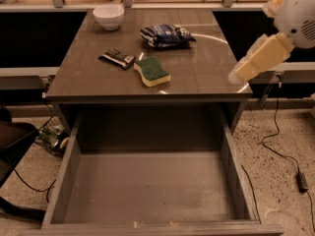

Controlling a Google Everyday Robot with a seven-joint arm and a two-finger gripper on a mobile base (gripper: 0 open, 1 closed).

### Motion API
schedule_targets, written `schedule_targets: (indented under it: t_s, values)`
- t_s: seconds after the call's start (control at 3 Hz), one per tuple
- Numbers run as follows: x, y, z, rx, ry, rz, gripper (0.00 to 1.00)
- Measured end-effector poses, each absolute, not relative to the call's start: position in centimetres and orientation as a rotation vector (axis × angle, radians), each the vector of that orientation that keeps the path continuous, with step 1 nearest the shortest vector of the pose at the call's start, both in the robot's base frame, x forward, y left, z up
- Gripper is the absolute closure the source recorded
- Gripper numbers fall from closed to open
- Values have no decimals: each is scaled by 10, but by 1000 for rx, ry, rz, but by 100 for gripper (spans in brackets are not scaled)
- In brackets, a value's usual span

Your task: Place sponge into top drawer

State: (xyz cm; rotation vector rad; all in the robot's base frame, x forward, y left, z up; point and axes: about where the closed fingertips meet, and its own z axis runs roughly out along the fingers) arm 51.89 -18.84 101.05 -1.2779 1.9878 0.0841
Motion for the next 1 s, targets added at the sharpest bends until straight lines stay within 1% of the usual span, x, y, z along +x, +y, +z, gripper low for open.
schedule_targets:
  t_s: [0.33,0.67,1.0]
  values:
    - [526,-135,970,-1171,1886,332,0]
    - [542,-84,971,-1055,1769,459,0]
    - [554,-72,989,-1001,1719,443,0]
